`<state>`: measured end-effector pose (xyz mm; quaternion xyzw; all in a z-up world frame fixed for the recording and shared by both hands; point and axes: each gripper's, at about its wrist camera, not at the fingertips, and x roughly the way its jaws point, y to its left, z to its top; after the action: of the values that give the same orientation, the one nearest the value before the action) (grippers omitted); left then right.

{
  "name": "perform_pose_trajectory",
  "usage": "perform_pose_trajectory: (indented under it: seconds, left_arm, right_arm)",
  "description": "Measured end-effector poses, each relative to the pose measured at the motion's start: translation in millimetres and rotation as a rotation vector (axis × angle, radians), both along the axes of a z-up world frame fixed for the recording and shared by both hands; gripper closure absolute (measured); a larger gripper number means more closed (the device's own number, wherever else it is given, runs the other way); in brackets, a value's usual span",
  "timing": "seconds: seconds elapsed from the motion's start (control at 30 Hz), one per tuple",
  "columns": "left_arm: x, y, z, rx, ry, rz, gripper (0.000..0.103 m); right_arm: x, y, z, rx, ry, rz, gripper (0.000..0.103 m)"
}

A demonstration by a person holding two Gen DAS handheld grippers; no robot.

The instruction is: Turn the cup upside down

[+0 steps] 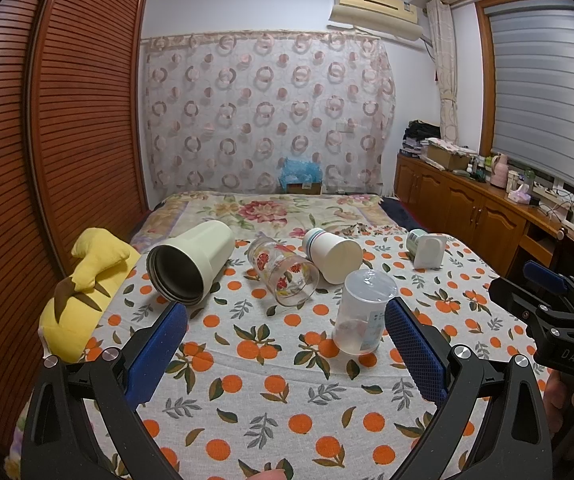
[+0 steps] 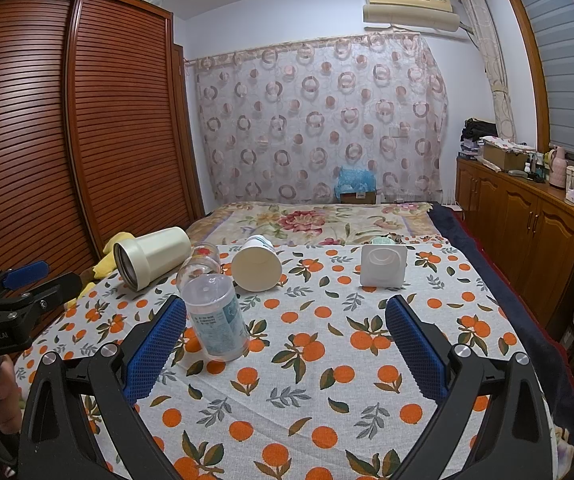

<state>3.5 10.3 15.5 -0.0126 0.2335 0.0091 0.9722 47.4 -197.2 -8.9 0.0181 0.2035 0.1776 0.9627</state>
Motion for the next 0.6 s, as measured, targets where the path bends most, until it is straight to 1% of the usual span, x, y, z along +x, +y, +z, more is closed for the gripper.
perform_pose_trajectory:
  seconds: [0.6]
  left_arm:
    - [0.2,0.0,-2.4,0.008,-0.009,0.002,0.008]
  right_arm:
    - [-0.3,0.3,0.1,-0.001,-0.002,-0.001,0.002]
